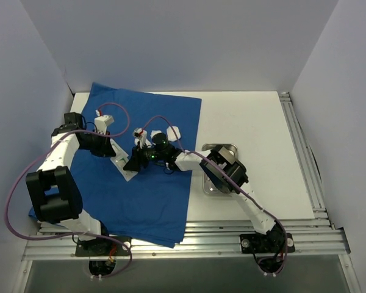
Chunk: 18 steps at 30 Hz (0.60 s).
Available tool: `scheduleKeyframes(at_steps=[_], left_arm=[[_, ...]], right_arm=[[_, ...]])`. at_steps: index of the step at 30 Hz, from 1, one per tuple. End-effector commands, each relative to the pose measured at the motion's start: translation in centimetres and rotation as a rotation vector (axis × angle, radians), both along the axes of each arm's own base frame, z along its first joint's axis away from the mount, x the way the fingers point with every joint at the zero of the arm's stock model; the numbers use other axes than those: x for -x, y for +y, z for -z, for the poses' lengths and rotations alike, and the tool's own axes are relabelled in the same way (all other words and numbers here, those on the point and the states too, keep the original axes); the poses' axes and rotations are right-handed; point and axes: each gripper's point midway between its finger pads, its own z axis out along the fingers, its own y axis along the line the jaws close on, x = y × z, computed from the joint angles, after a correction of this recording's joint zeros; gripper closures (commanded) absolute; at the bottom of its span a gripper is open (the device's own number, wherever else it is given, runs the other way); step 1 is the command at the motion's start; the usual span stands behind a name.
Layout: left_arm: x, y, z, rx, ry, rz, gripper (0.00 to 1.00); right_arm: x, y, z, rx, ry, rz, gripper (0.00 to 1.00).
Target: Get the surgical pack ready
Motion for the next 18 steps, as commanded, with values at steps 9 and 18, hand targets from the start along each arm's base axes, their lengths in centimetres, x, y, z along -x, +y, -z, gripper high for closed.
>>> scheduleKeyframes(at_steps=[9,18], left_arm=[[-0.8,-0.1,-1.0,-0.003,-0.05,0.028,0.98],[-2.3,1.6,-4.3,-0.069,-0.086,-0.075,0.36]], right_arm=[[-0.5,0.8,-4.2,-0.06,-0.041,0.009,1.0],[-4.2,-7.3,-9.5,0.004,-0.017,0.223,1.0]])
